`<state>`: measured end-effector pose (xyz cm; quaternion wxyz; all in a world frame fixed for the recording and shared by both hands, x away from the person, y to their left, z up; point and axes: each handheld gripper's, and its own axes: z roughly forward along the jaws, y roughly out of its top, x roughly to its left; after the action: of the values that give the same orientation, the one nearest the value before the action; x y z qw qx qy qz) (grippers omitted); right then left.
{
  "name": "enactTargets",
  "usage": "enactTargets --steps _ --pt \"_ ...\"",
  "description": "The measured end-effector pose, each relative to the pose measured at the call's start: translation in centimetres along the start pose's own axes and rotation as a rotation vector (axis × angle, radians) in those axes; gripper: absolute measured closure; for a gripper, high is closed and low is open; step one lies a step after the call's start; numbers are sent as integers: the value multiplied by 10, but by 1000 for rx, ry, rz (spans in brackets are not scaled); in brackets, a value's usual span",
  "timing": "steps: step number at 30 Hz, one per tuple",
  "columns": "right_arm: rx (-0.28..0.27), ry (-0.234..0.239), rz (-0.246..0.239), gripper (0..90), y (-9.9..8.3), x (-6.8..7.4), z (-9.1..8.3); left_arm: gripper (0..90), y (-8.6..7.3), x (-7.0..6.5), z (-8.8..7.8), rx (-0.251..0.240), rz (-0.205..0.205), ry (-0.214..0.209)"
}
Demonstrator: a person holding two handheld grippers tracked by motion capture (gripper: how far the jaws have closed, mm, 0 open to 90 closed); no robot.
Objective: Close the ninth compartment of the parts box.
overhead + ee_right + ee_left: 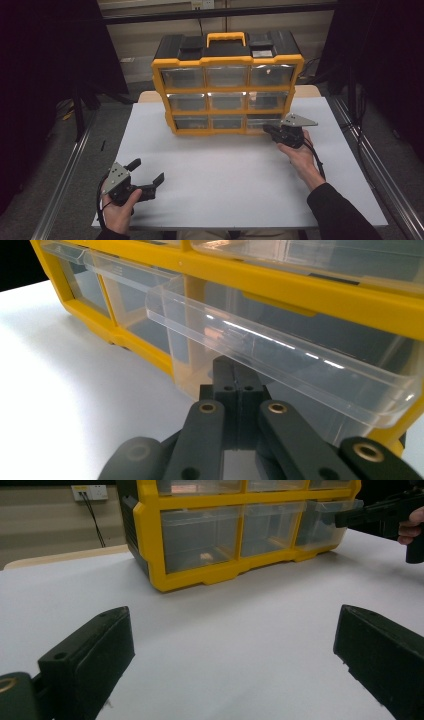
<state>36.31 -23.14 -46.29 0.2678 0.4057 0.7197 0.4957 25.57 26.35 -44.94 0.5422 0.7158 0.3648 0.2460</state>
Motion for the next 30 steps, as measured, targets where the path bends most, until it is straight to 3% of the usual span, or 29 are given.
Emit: enactTargets --steps 30 --pt "7 -17 10 900 6 -8 12 26 0 0 0 1 3 0"
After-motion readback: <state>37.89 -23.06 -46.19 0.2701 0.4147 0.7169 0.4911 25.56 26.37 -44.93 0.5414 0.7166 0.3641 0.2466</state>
